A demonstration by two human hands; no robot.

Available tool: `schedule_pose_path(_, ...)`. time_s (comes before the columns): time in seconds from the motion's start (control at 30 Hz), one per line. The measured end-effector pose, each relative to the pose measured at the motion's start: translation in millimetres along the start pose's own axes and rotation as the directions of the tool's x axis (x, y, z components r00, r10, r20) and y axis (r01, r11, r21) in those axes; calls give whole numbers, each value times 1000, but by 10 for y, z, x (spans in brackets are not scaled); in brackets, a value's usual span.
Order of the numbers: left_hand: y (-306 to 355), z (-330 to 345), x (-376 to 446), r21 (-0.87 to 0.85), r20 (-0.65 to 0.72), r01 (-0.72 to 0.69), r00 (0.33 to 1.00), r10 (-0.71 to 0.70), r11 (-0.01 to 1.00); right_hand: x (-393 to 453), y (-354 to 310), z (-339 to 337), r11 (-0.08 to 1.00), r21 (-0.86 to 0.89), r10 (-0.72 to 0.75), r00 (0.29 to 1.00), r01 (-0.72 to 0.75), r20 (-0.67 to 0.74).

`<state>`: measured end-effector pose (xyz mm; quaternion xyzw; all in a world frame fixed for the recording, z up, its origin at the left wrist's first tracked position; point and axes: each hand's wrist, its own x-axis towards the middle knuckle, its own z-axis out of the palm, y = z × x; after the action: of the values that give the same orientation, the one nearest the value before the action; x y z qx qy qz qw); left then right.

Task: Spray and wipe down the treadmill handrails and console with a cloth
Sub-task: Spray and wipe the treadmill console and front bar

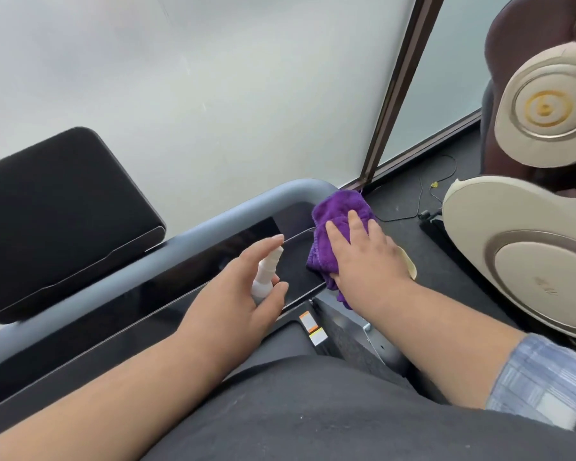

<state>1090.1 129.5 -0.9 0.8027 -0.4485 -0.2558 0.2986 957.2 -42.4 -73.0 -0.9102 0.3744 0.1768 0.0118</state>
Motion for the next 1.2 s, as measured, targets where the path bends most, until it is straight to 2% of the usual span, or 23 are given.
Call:
schedule_pose_path(0.23, -77, 20, -172, -55, -66, 93, 993, -96, 994, 560, -331, -213, 987, -70, -143, 990, 142, -11)
schedule_pose_path(0.4, -131, 44, -282, -49, -97, 105, 989, -109, 993, 308, -228, -172, 967, -118, -225, 974, 227, 30)
schedule_pose_path(0.53, -150, 45, -348, -46, -109, 89, 990, -93, 995, -18, -94, 17, 962, -125, -240, 970, 245, 47)
schedule_pose_path(0.7, -216, 50, -409, -76, -160, 51, 985, -63, 996, 228, -227, -16, 953, -97, -290, 957, 287, -23)
schedule_pose_path(0.8, -206, 42, -458, -125, -239, -9, 971, -21, 992, 290, -366, 18, 938, -57, -344, 938, 341, -43)
schedule_pose_path(0.93, -268, -21, -516, -170, -301, -58, 953, 4, 984, -18, -503, 194, 886, 78, -455, 889, 457, -48)
schedule_pose_path(1.2, -371, -40, -606, -140, -303, -75, 953, 30, 987, -349, -1128, 395, 714, 42, -696, 715, 699, -61)
